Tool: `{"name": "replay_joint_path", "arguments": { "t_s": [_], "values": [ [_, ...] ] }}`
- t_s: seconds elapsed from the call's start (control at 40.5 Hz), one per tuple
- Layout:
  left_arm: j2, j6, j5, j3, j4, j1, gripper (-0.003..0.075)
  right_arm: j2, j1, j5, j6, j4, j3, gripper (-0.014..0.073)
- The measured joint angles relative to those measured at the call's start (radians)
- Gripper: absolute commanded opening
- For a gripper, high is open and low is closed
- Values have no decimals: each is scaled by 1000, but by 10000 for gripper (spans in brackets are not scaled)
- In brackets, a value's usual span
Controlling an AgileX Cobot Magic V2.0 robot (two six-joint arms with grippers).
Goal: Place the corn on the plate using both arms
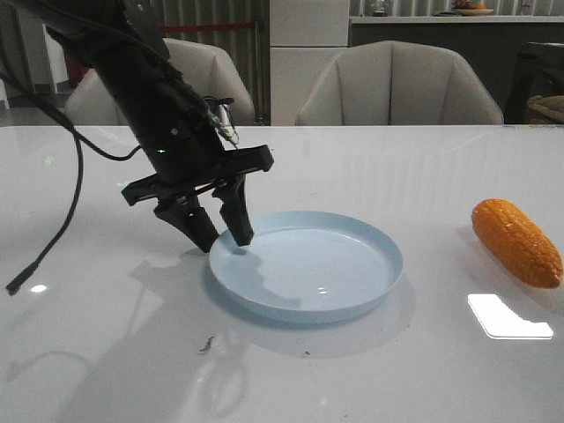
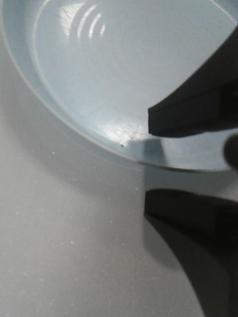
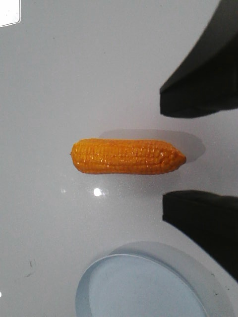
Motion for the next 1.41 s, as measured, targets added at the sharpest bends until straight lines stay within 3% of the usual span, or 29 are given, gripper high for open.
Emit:
{"name": "replay_joint_path", "arguments": {
  "t_s": [0.37, 0.592, 0.74, 0.838, 1.036, 1.258, 1.406],
  "values": [
    [-82, 93, 23, -234, 99, 8, 461, 0, 0, 1, 0, 0, 0, 454],
    [-236, 101, 2, -251, 299, 51, 461, 0, 0, 1, 0, 0, 0, 454],
    [-338, 102, -22, -218, 344, 102, 461, 0, 0, 6, 0, 0, 0, 454],
    [-432, 104, -96, -136, 350, 139, 461, 0, 0, 7, 0, 0, 0, 454],
    [-677, 115, -319, 173, 368, 229, 461, 0, 0, 7, 0, 0, 0, 454],
    [-986, 120, -642, 678, 416, 332, 461, 0, 0, 7, 0, 0, 0, 454],
    [-1177, 120, -777, 960, 418, 373, 461, 0, 0, 8, 0, 0, 0, 454]
  ]
}}
